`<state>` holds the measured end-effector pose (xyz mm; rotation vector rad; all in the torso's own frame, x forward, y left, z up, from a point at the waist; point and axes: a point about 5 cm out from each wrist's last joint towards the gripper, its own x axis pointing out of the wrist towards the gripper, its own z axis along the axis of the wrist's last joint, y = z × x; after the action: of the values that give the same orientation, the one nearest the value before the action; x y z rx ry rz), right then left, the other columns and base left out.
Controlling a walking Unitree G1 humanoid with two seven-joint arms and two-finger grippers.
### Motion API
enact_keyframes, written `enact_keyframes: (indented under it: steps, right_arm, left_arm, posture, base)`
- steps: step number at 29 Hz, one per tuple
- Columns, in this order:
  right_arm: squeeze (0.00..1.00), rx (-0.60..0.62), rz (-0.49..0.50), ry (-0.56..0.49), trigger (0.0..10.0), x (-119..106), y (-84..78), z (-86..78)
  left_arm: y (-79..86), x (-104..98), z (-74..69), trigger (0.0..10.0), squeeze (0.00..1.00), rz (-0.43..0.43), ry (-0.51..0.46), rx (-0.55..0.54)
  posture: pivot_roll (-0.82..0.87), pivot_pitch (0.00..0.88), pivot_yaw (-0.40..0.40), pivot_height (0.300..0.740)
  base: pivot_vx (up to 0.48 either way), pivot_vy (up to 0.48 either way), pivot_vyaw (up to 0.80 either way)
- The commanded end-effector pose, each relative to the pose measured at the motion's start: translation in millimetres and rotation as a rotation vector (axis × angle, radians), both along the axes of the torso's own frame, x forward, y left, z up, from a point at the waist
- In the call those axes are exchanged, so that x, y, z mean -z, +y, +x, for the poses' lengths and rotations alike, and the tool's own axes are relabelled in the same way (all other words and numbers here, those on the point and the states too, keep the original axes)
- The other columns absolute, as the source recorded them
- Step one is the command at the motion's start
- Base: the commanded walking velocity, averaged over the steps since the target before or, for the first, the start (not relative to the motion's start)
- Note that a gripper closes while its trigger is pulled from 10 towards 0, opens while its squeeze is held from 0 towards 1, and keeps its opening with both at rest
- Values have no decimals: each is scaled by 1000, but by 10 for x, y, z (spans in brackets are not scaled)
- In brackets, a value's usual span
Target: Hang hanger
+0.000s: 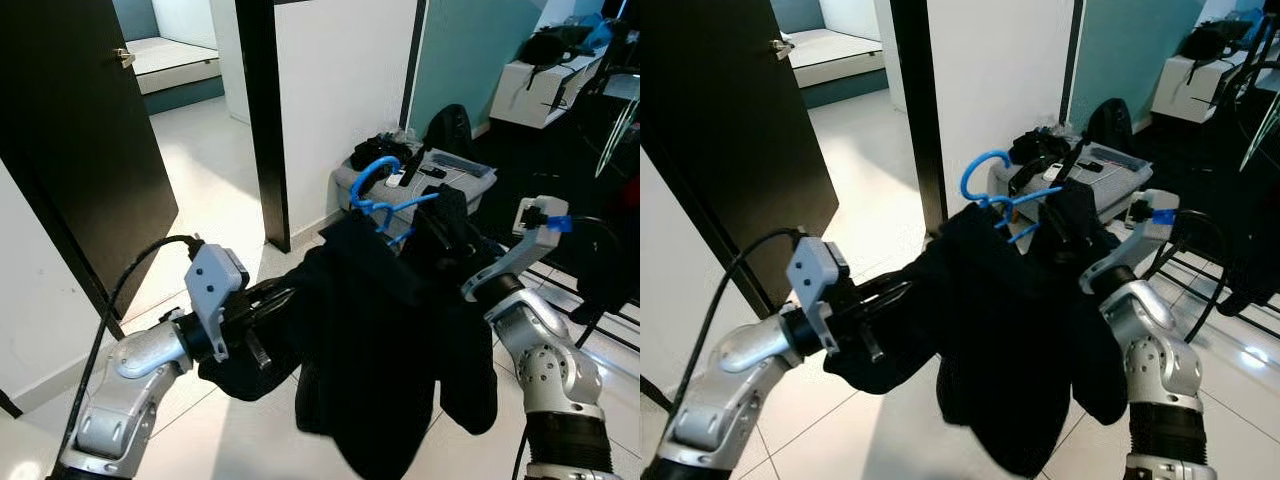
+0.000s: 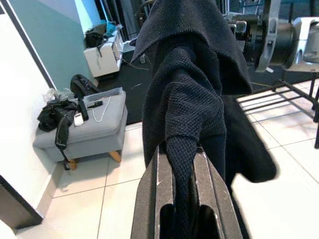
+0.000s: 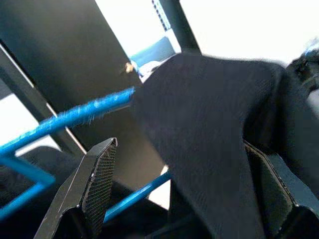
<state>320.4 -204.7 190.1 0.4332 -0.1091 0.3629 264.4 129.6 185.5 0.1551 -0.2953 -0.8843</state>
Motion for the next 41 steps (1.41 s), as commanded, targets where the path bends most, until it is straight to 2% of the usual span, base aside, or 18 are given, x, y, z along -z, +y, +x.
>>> enact_keyframes:
  steps: [1, 7, 13, 14, 15, 16, 33, 35, 41]
  right_arm:
    - [0, -47, -30, 43, 10000, 85, 80, -38]
    - [0, -24, -49, 110, 10000, 213, 34, -72]
    - [0, 37, -3, 121, 10000, 208, -57, -66]
    - [0, 43, 16, 113, 6784, 192, -71, -68]
    - [0, 47, 50, 100, 4824, 163, -88, -72]
    - [0, 51, 80, 82, 0, 128, -100, -78]
    - [0, 25, 93, 55, 0, 39, -42, -67]
    - [0, 27, 84, 43, 0, -11, -61, -42]
    - [0, 30, 76, 35, 0, -40, -80, -32]
  left_arm:
    - [-37, -145, -17, 10000, 0, -26, -59, 7]
    - [-29, -167, -20, 10000, 0, -31, -64, -4]
    - [-18, -174, -15, 10000, 0, -27, -64, -18]
    - [-17, -172, -15, 10000, 0, -26, -62, -19]
    - [-17, -170, -15, 10000, 0, -25, -61, -20]
    - [-17, -168, -15, 10000, 0, -24, -59, -21]
    - [-58, -152, -43, 10000, 0, -12, -50, -8]
    - [-35, -110, -58, 10000, 0, 39, -42, 5]
    - [-15, -86, -68, 10000, 0, 72, -37, 13]
  posture:
    - [-90, 0, 26, 740]
    - [-87, 0, 24, 740]
    - [-91, 0, 30, 740]
    - [-91, 0, 30, 740]
    - [-91, 0, 29, 740]
    - [-91, 0, 29, 740]
    - [-89, 0, 24, 740]
    - [-91, 0, 24, 740]
    - [-91, 0, 24, 740]
  base:
    - [0, 0, 0]
    - [0, 0, 0]
    - [0, 0, 0]
    - [0, 0, 0]
    - [0, 0, 0]
    - [0, 0, 0]
    - [0, 0, 0]
    - [0, 0, 0]
    - [0, 0, 0]
